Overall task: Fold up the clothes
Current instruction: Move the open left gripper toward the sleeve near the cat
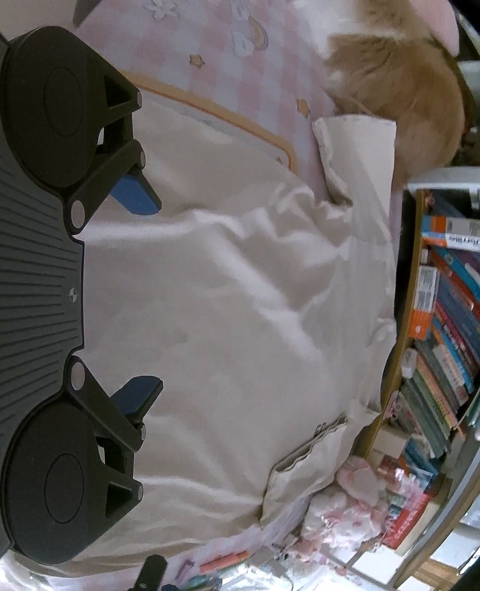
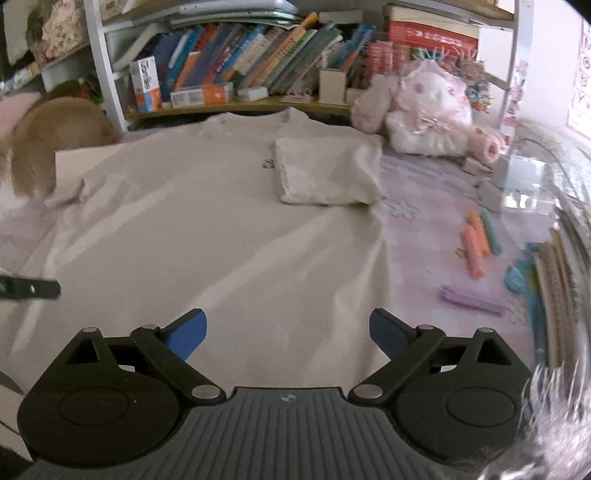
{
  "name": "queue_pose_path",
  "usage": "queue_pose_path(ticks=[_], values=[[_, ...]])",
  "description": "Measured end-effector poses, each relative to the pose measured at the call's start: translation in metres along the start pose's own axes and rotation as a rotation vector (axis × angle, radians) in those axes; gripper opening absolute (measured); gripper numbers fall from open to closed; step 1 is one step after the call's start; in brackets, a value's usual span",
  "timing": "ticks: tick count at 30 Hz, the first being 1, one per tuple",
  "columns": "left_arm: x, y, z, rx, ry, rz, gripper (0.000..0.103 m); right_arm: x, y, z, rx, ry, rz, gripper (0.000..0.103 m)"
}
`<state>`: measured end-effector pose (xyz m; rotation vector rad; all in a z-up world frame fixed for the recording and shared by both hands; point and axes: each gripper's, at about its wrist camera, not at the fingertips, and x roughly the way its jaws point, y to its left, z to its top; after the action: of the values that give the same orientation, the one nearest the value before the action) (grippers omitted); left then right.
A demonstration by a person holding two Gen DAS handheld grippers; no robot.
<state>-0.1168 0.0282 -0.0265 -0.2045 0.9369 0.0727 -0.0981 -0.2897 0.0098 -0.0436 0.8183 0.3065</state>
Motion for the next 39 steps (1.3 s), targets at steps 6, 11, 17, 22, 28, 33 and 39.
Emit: queue_pose_path(ticks=[6, 11, 17, 22, 28, 33, 39], values=[[-0.002, 0.005, -0.001, 0.007, -0.006, 0.027, 0.096, 0.012, 0.017, 0.005, 0.013, 0.024, 0.024, 0.098], [-0.001, 0.012, 0.005, 0.063, -0.004, 0.026, 0.096, 0.024, 0.034, 0.008, 0.013, 0.052, 0.014, 0.098], [0.008, 0.029, 0.026, 0.114, -0.009, -0.016, 0.096, 0.036, 0.056, 0.020, 0.051, 0.046, -0.025, 0.098], [0.022, 0.053, 0.048, 0.100, -0.007, -0.049, 0.096, 0.043, 0.079, 0.026, 0.049, 0.046, -0.063, 0.098], [0.040, 0.078, 0.069, 0.082, -0.010, -0.081, 0.096, 0.048, 0.100, 0.031, 0.068, 0.050, -0.111, 0.098], [0.045, 0.103, 0.085, 0.049, -0.048, -0.106, 0.096, 0.049, 0.121, 0.036, 0.058, 0.054, -0.110, 0.098], [0.046, 0.143, 0.103, -0.040, -0.146, -0.085, 0.094, 0.050, 0.149, 0.038, -0.011, 0.055, -0.113, 0.098]])
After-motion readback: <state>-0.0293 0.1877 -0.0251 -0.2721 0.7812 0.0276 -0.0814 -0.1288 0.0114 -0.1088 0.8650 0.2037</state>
